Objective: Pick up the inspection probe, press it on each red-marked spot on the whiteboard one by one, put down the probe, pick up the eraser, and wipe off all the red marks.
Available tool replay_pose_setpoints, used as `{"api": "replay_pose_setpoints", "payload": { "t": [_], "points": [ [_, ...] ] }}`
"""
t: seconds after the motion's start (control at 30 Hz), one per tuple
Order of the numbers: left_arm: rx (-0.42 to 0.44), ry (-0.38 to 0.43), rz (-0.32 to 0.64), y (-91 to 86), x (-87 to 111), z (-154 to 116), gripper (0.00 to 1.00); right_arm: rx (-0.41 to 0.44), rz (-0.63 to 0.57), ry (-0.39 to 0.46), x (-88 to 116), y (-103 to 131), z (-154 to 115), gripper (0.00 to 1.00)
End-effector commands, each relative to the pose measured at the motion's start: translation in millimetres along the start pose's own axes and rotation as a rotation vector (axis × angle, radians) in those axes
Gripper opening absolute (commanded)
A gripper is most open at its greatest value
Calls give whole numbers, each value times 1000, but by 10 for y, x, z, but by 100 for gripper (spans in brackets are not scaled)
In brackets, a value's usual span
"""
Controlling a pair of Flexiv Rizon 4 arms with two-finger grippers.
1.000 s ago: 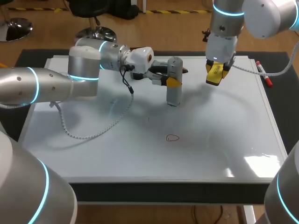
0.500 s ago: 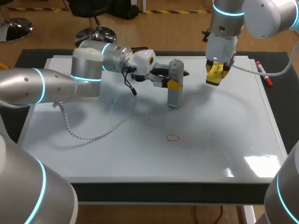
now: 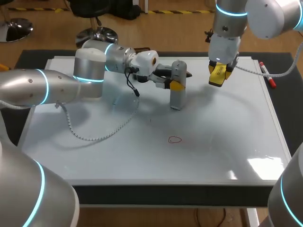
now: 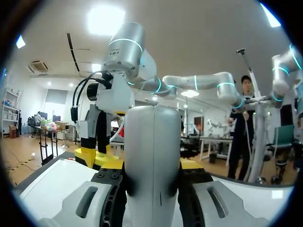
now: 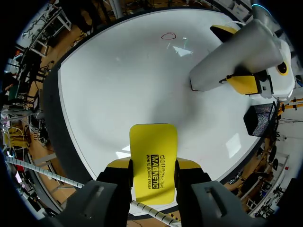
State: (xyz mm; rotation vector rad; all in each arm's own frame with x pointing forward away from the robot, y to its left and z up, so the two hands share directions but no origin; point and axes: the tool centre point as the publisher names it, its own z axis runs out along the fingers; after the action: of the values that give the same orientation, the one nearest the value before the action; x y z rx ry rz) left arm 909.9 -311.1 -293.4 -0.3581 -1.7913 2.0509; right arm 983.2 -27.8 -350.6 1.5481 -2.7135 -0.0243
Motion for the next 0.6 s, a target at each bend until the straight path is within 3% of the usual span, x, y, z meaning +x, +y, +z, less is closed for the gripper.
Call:
{"api": "replay_pose_setpoints", "payload": {
  "t": [0.03, 0.6],
  "points": [
    [-3, 8, -2, 33, -17, -19, 0, 3, -2, 2, 7, -1, -9, 0],
    [-2, 0, 1, 12, -15, -35, 0, 3, -2, 2, 7, -1, -9, 0]
  ]
}}
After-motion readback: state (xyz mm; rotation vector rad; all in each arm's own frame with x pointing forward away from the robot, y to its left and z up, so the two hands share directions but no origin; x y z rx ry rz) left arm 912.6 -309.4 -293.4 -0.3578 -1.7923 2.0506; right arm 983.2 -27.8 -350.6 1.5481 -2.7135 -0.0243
